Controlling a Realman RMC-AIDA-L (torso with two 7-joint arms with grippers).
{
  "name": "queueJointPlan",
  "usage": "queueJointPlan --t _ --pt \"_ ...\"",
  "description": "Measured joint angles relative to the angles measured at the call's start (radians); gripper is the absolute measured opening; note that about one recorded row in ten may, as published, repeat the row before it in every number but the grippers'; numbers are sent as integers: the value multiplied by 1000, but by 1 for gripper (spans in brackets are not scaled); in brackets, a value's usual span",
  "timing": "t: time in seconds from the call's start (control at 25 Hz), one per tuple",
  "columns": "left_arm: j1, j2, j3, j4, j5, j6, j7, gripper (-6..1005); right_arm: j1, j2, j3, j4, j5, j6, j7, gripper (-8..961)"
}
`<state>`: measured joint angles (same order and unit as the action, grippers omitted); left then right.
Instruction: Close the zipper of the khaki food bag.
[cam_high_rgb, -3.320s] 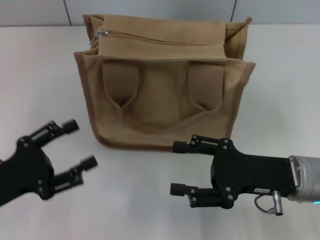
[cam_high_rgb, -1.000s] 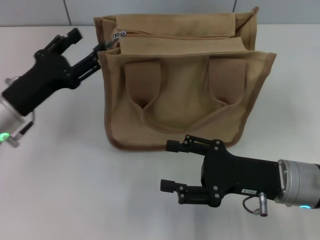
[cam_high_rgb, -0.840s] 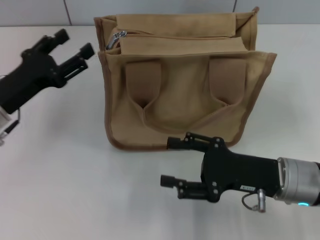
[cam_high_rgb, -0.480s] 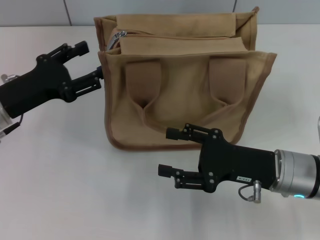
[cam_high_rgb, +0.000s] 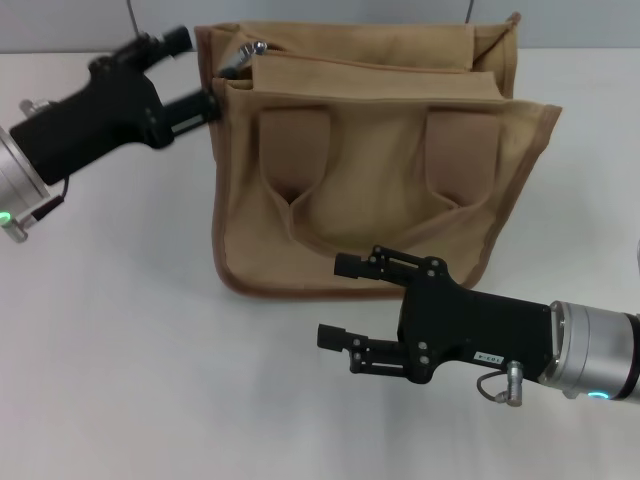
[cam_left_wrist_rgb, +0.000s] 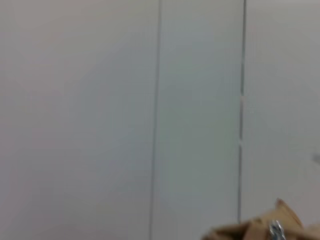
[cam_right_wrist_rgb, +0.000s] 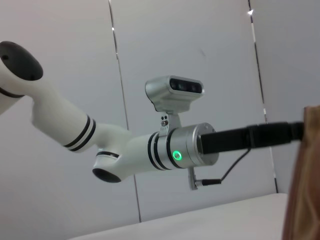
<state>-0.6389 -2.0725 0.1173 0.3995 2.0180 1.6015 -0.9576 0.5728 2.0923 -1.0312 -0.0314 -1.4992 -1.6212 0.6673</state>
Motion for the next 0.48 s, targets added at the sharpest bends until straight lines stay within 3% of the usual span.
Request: queueJointPlan --t 0.16,0.36,0.48 --pt "1 2 11 -7 -32 0 -5 829 -3 0 14 6 1 1 -1 732" --pt "5 3 116 31 -24 -5 -6 805 -3 0 15 8 1 12 -1 730" --pt "11 3 122 39 -27 -4 -12 780 -4 0 17 8 1 13 -1 729"
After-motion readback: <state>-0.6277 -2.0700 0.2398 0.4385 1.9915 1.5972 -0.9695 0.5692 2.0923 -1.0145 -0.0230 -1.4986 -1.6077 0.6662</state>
